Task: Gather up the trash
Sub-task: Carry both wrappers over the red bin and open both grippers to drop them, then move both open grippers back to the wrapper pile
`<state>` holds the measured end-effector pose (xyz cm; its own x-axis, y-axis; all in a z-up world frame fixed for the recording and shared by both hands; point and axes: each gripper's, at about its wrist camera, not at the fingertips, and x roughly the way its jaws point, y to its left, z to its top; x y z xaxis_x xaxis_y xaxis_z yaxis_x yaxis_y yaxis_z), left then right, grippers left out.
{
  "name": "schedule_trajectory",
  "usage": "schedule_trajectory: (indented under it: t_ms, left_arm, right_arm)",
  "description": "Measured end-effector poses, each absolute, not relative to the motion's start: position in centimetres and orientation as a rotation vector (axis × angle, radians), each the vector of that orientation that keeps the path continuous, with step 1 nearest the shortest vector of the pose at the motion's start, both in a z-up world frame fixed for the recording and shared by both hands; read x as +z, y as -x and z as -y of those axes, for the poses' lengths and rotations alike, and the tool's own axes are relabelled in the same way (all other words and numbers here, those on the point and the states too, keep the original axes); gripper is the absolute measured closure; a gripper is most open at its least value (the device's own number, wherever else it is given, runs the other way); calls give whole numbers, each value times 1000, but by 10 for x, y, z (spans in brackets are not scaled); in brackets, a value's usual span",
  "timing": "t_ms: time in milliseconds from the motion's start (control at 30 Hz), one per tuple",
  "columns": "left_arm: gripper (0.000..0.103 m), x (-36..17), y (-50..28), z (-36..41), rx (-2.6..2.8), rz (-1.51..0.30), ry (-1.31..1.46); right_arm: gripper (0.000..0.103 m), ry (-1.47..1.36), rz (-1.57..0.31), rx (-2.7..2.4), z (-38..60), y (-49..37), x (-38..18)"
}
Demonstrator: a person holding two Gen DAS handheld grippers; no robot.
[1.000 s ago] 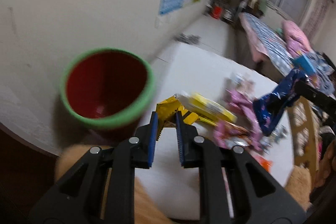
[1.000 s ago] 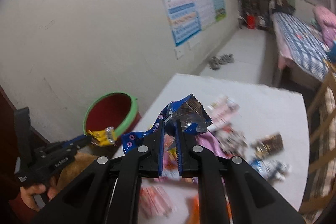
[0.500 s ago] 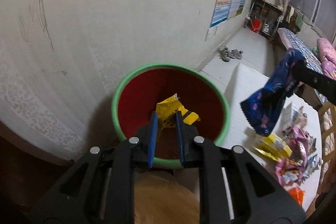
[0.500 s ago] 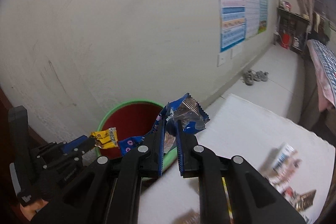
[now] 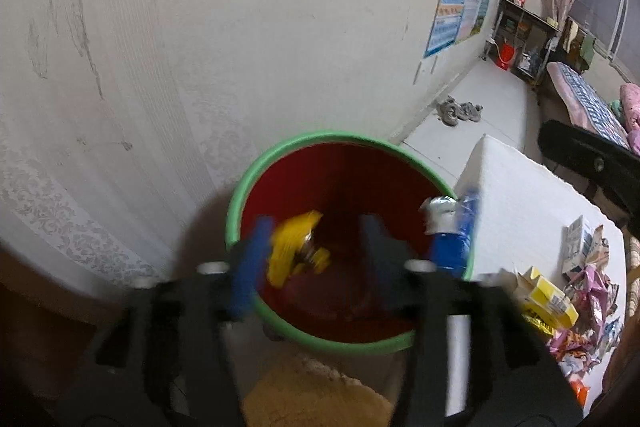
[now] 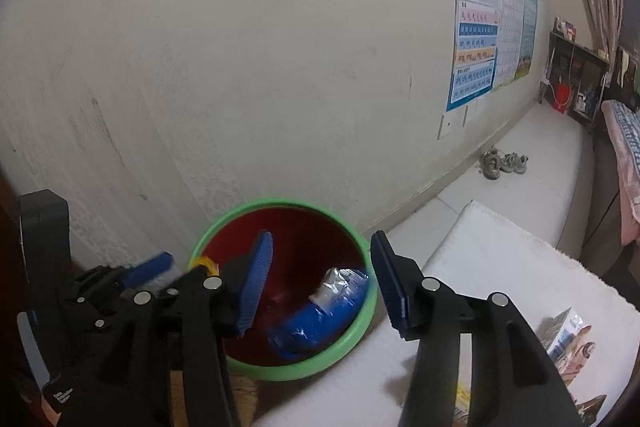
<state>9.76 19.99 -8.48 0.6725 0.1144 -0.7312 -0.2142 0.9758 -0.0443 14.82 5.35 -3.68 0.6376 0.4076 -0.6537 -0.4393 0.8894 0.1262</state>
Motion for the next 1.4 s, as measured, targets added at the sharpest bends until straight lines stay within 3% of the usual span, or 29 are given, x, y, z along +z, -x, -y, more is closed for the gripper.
schedule_trajectory:
  t_ms: [233,367,633,1267,1367,1400]
  left_arm:
    - [33,-78,-88,-195,195,-804,125]
    - [29,-66,-67,-188,192,-775,158]
    - [28,-70,-33,-139,104,-829,106]
    - [29,-155,-34,-5,-262,-1075,-35]
    - [47,-169,-41,-3,-278,-1141,-10]
    - [61,-175,-41,-4,-280,-1165,-5]
  right_arm:
    - [40,-7,-731,459,-23,-129,-29]
    - [38,32,-740,425,7,-109,-27]
    - [35,-17,-811,337,76,-68,-44]
    - [34,-224,-1029,139,168,18,-124]
    - [34,-225,-1018,133,172,19,-121]
    - [34,-224,-1019,137,172,17,-121]
